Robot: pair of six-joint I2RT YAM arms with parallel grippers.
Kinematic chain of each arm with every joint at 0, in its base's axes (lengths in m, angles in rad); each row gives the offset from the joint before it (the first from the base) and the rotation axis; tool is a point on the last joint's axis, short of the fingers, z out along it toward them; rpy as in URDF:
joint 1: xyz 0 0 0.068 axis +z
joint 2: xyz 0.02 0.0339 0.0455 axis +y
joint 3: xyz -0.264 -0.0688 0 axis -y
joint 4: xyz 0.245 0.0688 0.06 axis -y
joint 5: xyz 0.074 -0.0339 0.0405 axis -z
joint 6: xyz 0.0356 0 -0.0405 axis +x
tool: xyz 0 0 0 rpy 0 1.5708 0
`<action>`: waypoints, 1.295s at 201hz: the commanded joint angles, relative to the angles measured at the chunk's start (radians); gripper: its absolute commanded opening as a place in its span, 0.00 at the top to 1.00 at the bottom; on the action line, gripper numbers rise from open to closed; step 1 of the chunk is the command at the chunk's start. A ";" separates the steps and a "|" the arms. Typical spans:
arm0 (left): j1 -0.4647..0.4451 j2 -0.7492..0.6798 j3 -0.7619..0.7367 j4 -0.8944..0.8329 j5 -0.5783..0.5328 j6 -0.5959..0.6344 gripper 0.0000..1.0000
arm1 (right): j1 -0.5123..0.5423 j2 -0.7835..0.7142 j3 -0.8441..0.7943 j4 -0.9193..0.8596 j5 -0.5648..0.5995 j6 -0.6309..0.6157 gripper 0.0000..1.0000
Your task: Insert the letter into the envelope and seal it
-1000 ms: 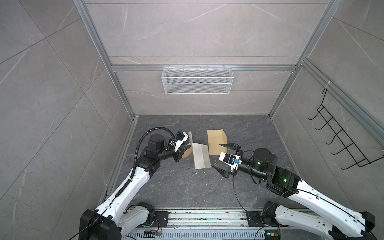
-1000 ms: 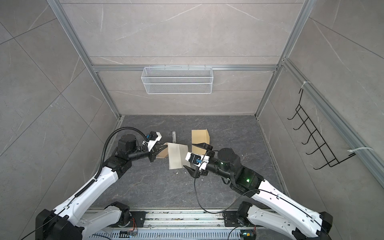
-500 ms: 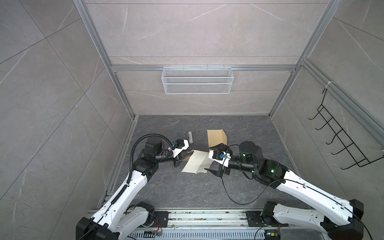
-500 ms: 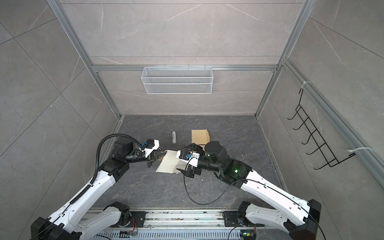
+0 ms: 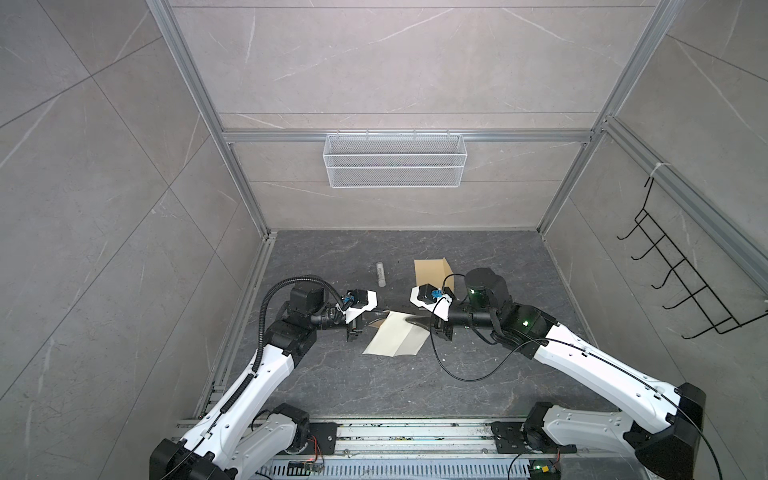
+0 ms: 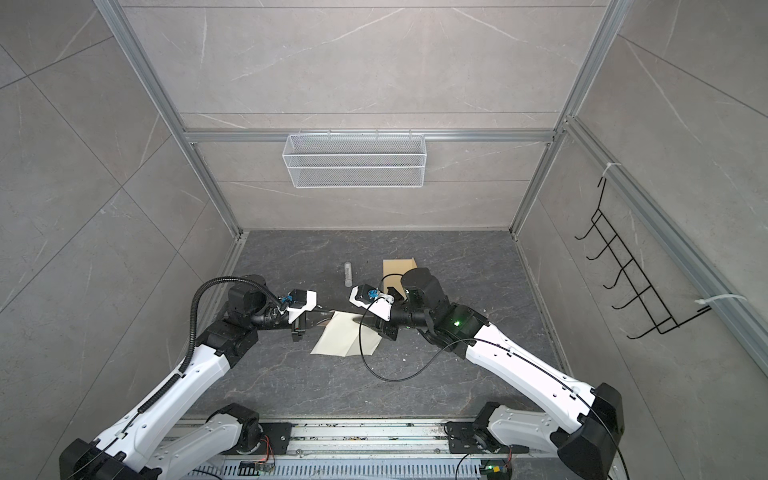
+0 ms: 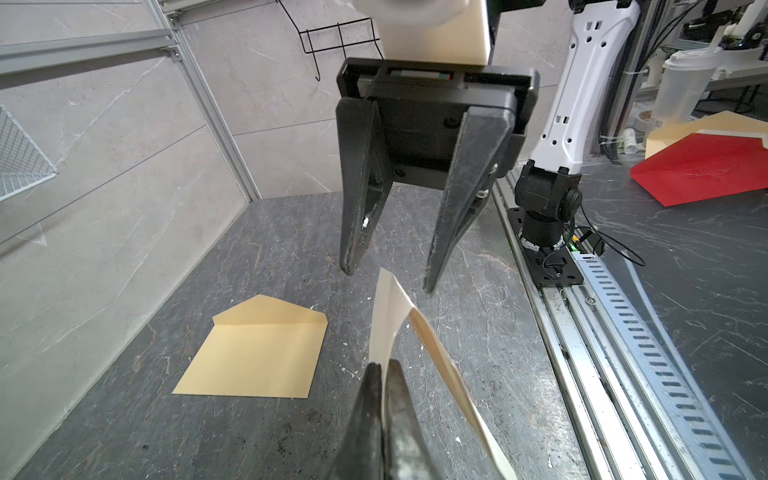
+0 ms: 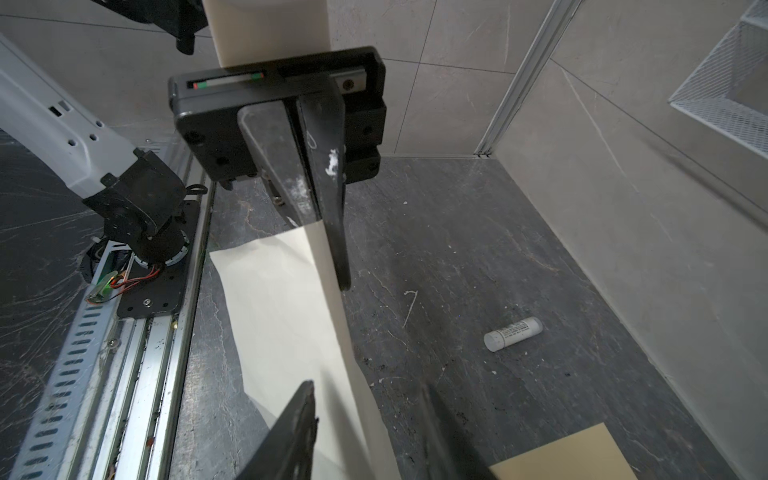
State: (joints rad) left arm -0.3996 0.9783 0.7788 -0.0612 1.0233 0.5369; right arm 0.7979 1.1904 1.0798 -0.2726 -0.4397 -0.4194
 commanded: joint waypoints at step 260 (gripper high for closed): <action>-0.047 -0.071 0.090 -0.158 0.016 0.050 0.38 | 0.038 -0.026 -0.066 -0.114 0.108 -0.285 1.00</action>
State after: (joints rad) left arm -0.4179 0.8558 0.8345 -0.2054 1.0264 0.5766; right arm 0.8112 1.1667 1.0309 -0.4049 -0.3538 -0.6521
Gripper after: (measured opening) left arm 0.623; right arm 0.051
